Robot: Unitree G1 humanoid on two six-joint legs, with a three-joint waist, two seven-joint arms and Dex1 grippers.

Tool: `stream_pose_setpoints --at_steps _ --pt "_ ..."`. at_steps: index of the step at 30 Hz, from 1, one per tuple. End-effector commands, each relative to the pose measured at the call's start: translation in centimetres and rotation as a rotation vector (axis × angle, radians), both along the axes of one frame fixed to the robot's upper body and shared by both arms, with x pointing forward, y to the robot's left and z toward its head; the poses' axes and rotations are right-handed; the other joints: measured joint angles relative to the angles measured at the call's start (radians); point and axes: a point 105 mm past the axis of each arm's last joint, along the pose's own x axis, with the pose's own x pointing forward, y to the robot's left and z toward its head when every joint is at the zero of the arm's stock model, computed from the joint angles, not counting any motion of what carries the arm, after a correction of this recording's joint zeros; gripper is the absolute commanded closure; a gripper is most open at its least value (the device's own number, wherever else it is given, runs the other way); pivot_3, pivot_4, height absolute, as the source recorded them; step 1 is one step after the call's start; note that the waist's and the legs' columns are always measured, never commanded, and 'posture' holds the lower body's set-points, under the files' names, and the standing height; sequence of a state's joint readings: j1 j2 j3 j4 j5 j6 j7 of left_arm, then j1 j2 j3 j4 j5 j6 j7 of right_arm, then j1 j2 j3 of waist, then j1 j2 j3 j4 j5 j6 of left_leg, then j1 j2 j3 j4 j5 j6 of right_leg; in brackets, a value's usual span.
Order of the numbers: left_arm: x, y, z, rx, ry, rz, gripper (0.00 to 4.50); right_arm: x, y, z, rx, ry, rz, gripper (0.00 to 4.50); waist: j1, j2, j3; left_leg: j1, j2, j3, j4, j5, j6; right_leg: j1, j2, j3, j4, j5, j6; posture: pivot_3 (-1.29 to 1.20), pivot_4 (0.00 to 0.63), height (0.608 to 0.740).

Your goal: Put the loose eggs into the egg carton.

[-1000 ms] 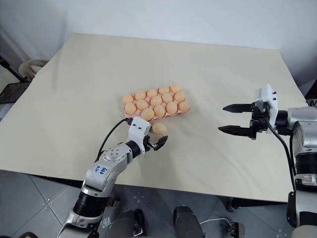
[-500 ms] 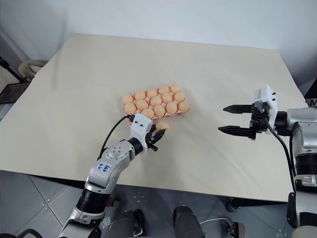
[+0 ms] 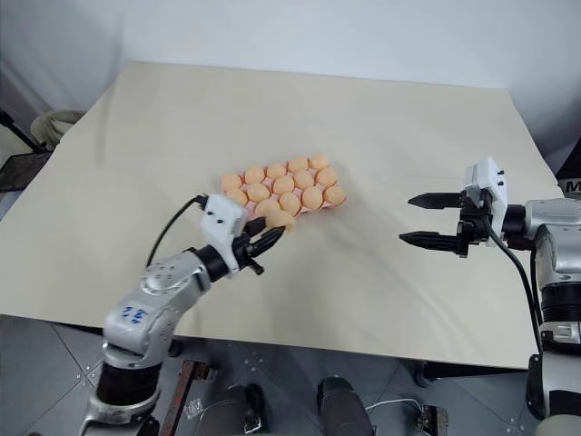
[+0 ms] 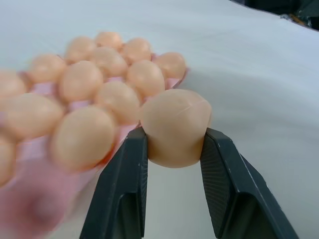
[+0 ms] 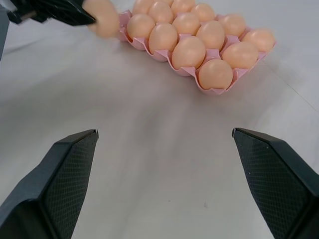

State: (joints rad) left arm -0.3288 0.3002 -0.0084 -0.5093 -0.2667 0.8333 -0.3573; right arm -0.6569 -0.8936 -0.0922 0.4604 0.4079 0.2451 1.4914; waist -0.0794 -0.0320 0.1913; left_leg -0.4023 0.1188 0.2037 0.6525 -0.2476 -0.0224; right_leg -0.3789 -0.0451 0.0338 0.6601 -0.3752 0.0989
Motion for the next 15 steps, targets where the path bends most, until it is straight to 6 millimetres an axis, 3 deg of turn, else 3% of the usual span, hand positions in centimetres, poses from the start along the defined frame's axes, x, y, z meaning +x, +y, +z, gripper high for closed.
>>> stream_pose_setpoints --at_steps 1,6,15 --pt "0.6 2.9 1.5 0.002 -0.046 0.092 3.29 -0.1 -0.4 1.3 0.002 -0.043 -0.004 0.00 0.000 0.000 0.000 0.000 0.000 0.000 0.000 0.000 0.000 0.000 0.000 0.000 0.000 0.000 0.000 0.00 0.150 0.740" --pt "2.0 4.6 0.2 0.047 -0.005 0.141 3.29 0.1 -0.2 1.2 0.004 -0.041 0.003 0.00 0.005 0.000 0.000 0.000 -0.001 0.000 0.001 0.000 0.001 0.001 -0.001 0.000 -0.001 0.000 0.000 0.00 0.150 0.740" --pt "4.1 4.5 -0.8 0.064 -0.007 0.124 3.29 -0.1 -0.3 1.2 0.000 -0.039 -0.002 0.00 0.005 0.000 0.000 0.000 -0.001 0.001 -0.003 0.000 0.001 0.000 -0.001 -0.001 -0.002 0.000 0.000 0.00 0.150 0.740"
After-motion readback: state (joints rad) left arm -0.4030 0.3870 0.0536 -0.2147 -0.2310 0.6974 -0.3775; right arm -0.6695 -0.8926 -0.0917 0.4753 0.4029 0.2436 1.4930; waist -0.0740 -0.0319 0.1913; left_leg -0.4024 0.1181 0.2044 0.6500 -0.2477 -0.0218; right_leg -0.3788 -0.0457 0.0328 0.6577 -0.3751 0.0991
